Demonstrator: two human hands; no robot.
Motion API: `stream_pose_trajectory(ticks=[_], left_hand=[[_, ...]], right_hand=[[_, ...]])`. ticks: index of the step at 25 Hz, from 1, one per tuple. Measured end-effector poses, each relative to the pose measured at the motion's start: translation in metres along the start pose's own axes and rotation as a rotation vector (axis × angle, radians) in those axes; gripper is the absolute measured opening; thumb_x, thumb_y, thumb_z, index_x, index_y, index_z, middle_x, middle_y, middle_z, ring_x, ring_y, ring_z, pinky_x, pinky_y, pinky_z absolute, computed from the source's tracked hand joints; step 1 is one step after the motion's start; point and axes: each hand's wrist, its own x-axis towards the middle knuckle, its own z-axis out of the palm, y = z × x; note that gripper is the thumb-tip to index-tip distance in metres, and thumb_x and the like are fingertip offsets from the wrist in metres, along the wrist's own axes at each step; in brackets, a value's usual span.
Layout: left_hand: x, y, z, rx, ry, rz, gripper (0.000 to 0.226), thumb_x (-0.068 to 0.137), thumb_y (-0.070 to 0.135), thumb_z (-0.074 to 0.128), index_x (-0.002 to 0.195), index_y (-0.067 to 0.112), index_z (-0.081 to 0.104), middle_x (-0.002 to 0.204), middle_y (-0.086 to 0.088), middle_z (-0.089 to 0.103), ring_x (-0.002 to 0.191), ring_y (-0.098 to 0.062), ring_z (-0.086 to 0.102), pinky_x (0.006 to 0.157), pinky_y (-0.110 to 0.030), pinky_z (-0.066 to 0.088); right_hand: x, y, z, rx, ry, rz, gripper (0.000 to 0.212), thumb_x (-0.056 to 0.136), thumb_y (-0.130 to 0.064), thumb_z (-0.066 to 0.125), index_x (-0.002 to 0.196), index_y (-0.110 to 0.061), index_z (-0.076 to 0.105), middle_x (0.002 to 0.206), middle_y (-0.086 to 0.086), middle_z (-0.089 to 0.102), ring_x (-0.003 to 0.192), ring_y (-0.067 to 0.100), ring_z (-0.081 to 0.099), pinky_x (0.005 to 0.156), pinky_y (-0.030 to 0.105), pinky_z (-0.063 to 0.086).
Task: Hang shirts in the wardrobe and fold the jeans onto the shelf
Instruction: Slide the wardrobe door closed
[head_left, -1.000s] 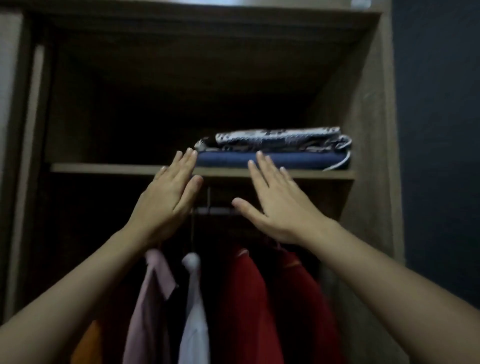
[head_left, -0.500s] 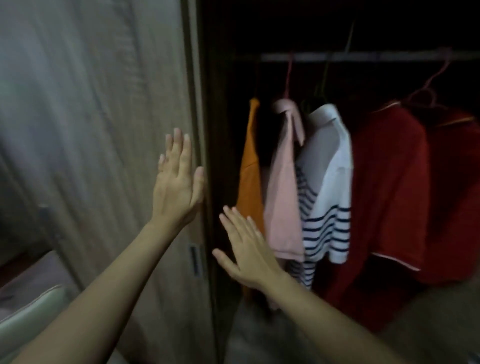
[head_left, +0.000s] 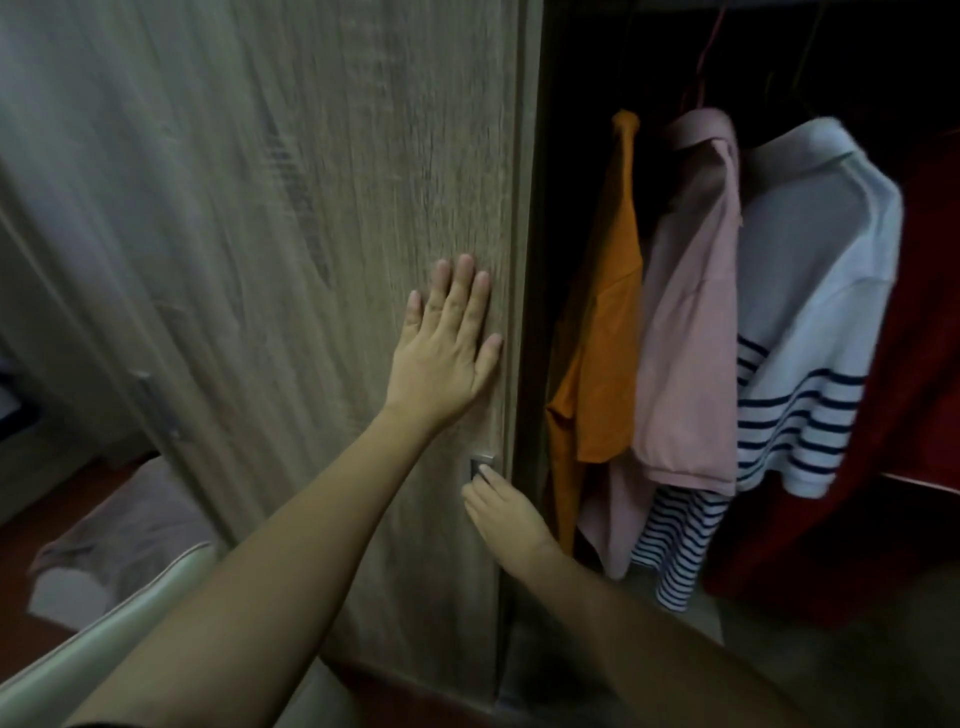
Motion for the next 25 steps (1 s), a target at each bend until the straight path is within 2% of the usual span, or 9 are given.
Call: stream_pose_trajectory(ticks=[1, 3, 7, 10, 14, 17, 20, 25], left_hand=[[-0.001, 0.000, 0.002, -0.008, 0.015, 0.004, 0.063, 0.097, 0.046, 0.012, 0.142, 0.025, -0.026, 0.146, 0.009, -0.040, 0.139, -0.011, -0.028, 0.116, -0.037, -0.008], [0.000, -0.002, 0.004, 0.005, 0.050, 0.021, 0.063, 0.098, 0.046, 0.014, 0.143, 0.024, -0.025, 0.147, 0.008, -0.039, 0.139, -0.011, -0.028, 0.116, -0.037, -0.009], [0.001, 0.000, 0.009, 0.093, 0.133, 0.095, 0.065, 0.099, 0.044, 0.020, 0.145, 0.018, -0.018, 0.150, 0.003, -0.034, 0.140, -0.014, -0.024, 0.114, -0.035, -0.014], [0.003, 0.005, 0.014, 0.185, 0.207, 0.179, 0.067, 0.099, 0.044, 0.027, 0.148, 0.014, -0.007, 0.155, -0.003, -0.025, 0.143, -0.019, -0.018, 0.114, -0.036, -0.015], [0.018, 0.020, 0.018, 0.220, 0.308, 0.441, 0.066, 0.096, 0.041, 0.037, 0.150, 0.011, 0.012, 0.158, -0.008, -0.006, 0.146, -0.023, -0.003, 0.116, -0.039, -0.007], [0.028, 0.054, 0.025, 0.178, 0.367, 0.530, 0.063, 0.096, 0.037, 0.037, 0.149, 0.009, 0.016, 0.159, -0.009, -0.002, 0.146, -0.023, 0.001, 0.116, -0.040, -0.002], [0.037, 0.108, 0.032, 0.116, 0.417, 0.545, 0.061, 0.096, 0.034, 0.039, 0.148, 0.008, 0.022, 0.159, -0.009, 0.002, 0.146, -0.022, 0.006, 0.116, -0.041, 0.001], [0.053, 0.201, 0.037, 0.041, 0.462, 0.564, 0.060, 0.094, 0.036, 0.041, 0.146, 0.008, 0.028, 0.159, -0.010, 0.005, 0.145, -0.021, 0.011, 0.115, -0.041, 0.004]], right_hand=[[0.002, -0.002, -0.002, -0.114, -0.060, -0.024, 0.058, 0.096, -0.026, 0.041, 0.145, -0.002, 0.021, 0.152, 0.016, 0.023, 0.143, 0.030, 0.016, 0.119, 0.045, 0.001], [0.006, -0.005, -0.008, -0.204, -0.073, -0.038, 0.060, 0.095, -0.025, 0.043, 0.145, -0.001, 0.020, 0.152, 0.018, 0.021, 0.142, 0.032, 0.014, 0.119, 0.045, 0.007], [0.006, 0.000, -0.018, -0.288, -0.115, -0.053, 0.056, 0.091, -0.023, 0.051, 0.140, -0.003, 0.033, 0.143, 0.016, 0.034, 0.134, 0.032, 0.028, 0.113, 0.041, 0.021], [-0.013, 0.011, -0.022, -0.298, -0.152, -0.086, 0.055, 0.089, -0.023, 0.053, 0.138, -0.005, 0.038, 0.137, 0.014, 0.039, 0.130, 0.029, 0.033, 0.111, 0.039, 0.025], [-0.052, 0.033, -0.015, -0.092, -0.056, -0.082, 0.043, 0.097, -0.014, 0.035, 0.136, 0.002, 0.033, 0.134, 0.013, 0.040, 0.126, 0.027, 0.035, 0.110, 0.035, 0.026], [-0.077, 0.030, 0.021, -0.179, -0.064, -0.067, 0.044, 0.097, -0.021, 0.035, 0.137, -0.004, 0.039, 0.133, 0.008, 0.041, 0.125, 0.025, 0.036, 0.110, 0.034, 0.027], [-0.115, 0.039, 0.050, -0.193, -0.157, -0.012, 0.043, 0.097, -0.030, 0.035, 0.134, -0.013, 0.048, 0.129, 0.003, 0.044, 0.120, 0.022, 0.038, 0.109, 0.034, 0.029], [-0.188, 0.065, 0.088, -0.176, -0.168, 0.079, 0.043, 0.098, -0.027, 0.035, 0.134, -0.008, 0.046, 0.129, 0.007, 0.042, 0.121, 0.024, 0.036, 0.111, 0.037, 0.024]])
